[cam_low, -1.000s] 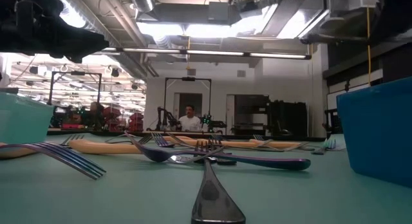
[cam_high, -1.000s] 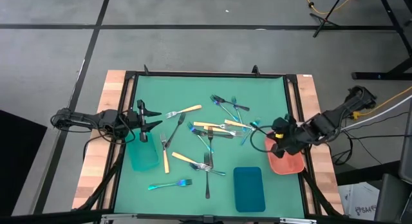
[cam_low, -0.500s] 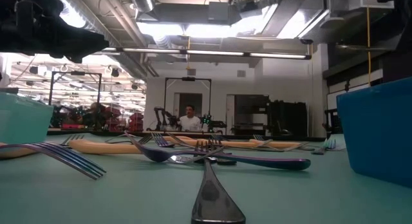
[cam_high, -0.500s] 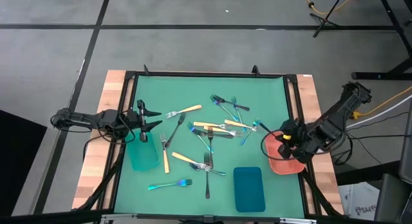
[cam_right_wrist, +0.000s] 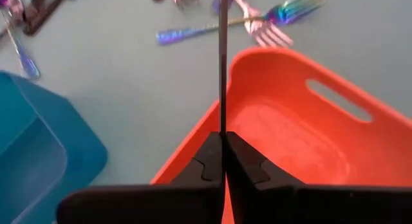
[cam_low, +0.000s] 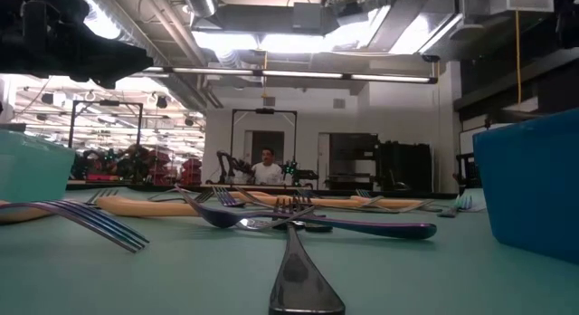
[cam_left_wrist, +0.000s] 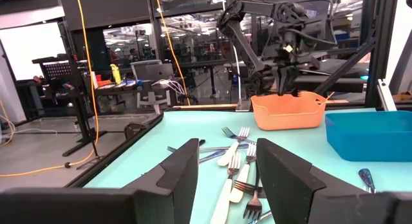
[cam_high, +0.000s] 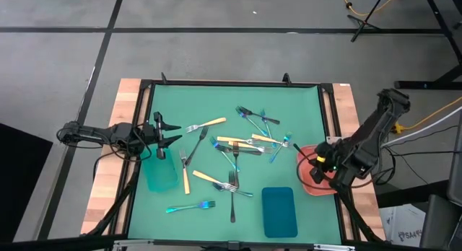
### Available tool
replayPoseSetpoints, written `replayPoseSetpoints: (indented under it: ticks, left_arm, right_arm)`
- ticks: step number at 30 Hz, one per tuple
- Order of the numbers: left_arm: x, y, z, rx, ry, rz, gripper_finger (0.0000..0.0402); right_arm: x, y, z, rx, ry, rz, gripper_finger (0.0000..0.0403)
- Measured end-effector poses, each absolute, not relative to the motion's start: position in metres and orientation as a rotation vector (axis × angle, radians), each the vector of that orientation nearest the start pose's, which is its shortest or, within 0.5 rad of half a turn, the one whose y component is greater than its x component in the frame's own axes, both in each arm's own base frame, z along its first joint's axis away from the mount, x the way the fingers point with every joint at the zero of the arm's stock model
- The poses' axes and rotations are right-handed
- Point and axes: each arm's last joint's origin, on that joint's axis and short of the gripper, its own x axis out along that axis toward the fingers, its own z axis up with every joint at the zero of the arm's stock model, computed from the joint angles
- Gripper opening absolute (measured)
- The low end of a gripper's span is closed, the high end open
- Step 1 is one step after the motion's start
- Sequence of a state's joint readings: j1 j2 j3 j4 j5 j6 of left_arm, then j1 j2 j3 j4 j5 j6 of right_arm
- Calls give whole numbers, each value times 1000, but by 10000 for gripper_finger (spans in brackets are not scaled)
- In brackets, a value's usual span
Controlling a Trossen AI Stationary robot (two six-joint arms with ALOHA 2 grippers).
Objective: Sort silverware by color (type)
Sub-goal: Put the black fork into the orange bin
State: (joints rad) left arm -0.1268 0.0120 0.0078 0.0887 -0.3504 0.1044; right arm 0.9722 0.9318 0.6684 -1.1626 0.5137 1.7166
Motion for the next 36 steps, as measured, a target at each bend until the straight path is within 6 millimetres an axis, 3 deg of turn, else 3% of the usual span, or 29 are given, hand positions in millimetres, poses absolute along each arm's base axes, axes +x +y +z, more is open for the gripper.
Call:
replayPoseSetpoints:
  ticks: [11, 36]
  left_arm:
    - [96, -2, 174, 84, -71, 227, 151]
    - [96, -2, 174, 84, -71, 227, 151]
  right_arm:
    - [84, 103, 211, 565, 947, -550, 0]
    - [91, 122, 187, 504, 1144, -657, 0]
